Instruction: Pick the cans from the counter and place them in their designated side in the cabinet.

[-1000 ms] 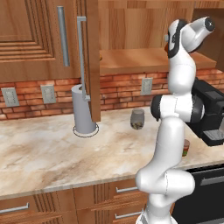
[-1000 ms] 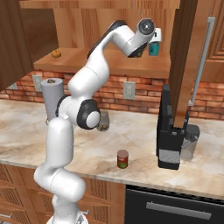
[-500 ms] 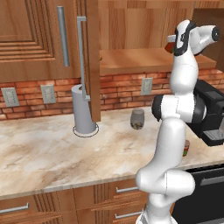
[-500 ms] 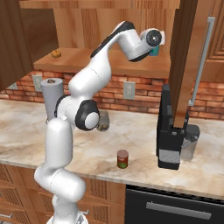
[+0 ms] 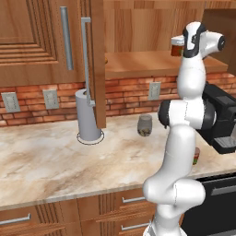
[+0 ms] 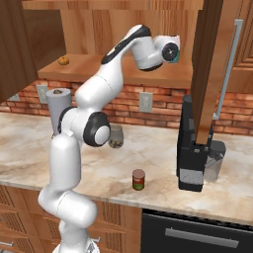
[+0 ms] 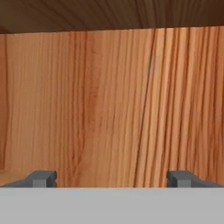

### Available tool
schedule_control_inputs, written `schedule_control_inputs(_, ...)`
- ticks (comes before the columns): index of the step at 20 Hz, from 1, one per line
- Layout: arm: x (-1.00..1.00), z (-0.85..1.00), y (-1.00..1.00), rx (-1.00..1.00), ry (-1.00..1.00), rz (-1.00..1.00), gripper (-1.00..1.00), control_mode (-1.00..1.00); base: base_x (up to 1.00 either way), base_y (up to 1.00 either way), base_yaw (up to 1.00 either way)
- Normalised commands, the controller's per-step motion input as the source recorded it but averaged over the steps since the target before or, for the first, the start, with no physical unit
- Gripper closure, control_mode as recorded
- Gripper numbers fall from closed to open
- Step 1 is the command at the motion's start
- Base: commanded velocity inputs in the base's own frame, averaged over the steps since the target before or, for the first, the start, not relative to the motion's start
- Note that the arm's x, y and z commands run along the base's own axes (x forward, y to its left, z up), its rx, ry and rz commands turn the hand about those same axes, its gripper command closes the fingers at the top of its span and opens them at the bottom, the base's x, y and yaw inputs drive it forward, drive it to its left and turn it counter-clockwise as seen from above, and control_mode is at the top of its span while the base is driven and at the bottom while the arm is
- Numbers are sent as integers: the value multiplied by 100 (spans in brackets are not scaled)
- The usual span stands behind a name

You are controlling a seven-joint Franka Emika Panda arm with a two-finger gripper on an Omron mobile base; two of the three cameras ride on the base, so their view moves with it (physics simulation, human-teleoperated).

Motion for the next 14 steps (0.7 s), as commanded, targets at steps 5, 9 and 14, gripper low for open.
schedule_control_inputs(5, -16, 35, -9, 0, -16, 4, -100, -100, 0, 0, 0)
schedule_control_inputs(9, -14, 50, -3, 1, -13, 3, -100, -100, 0, 0, 0)
schedule_control_inputs(14, -26, 42, 4, 1, -4, 3, -100, -100, 0, 0, 0)
